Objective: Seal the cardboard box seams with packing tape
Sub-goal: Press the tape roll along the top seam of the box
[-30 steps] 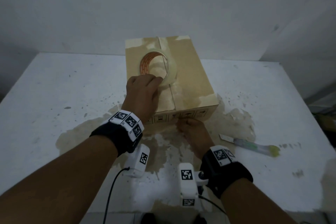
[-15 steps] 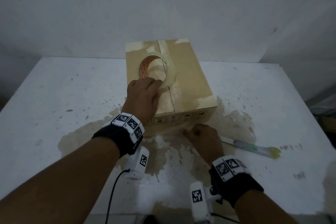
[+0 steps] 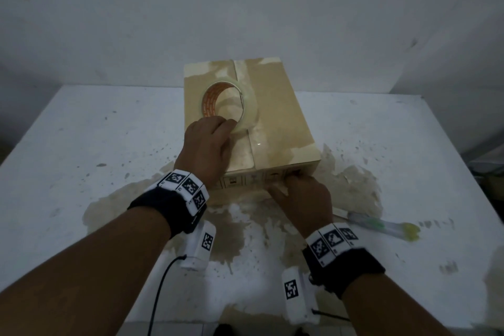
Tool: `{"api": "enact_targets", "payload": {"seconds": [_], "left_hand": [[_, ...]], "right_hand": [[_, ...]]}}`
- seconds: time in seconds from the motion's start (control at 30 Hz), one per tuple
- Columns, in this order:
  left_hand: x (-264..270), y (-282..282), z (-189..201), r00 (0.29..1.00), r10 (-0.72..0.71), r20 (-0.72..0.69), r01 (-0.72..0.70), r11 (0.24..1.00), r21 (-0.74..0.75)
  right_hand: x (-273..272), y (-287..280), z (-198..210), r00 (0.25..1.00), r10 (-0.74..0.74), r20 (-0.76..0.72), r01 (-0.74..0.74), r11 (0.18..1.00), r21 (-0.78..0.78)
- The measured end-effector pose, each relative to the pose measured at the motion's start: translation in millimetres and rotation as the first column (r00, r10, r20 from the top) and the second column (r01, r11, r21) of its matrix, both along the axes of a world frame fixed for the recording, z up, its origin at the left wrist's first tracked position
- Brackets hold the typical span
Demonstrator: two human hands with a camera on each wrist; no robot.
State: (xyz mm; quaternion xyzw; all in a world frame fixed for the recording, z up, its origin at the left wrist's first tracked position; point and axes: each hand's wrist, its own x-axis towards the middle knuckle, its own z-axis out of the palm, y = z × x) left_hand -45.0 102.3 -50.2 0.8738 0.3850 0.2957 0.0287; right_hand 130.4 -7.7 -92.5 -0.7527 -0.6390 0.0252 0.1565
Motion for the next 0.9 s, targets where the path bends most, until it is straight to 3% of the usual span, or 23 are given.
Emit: {"api": "enact_targets", "payload": {"seconds": [0.13,0.37,0.7,0.8,0.9], "left_hand": [[0,0,1,1.0,0.002,0.003,-0.002,1.0,0.005],[0,-1,1,1.0,-0.001,0.003,0.001,1.0,0.019],[1,-2,1,1.0,-0.001,0.028,0.001,1.0,-0.003],[1,-2,2,1.0,-0.008,0.026,0.008,1.0,-0.005],[0,-2,2,0.999,-0.012,0.033,0.012,1.0,-0.01]], "right_hand": [[-7,2,15,0.997,-0.006,-0.072,0.005,1.0,-0.014],[-21,10,29,0.996,-0.086,-0.039,0.075,0.969,-0.235],[-12,-1,7,0.999,0.032,0.014,-0.028,0.972,-0.234],[-22,-7,10,0.957,0.148,-0.25,-0.193,0.967,-0.167],[-28,-2,21,0.769,0.117,-0.628,-0.248,0.961,-0.125]]}}
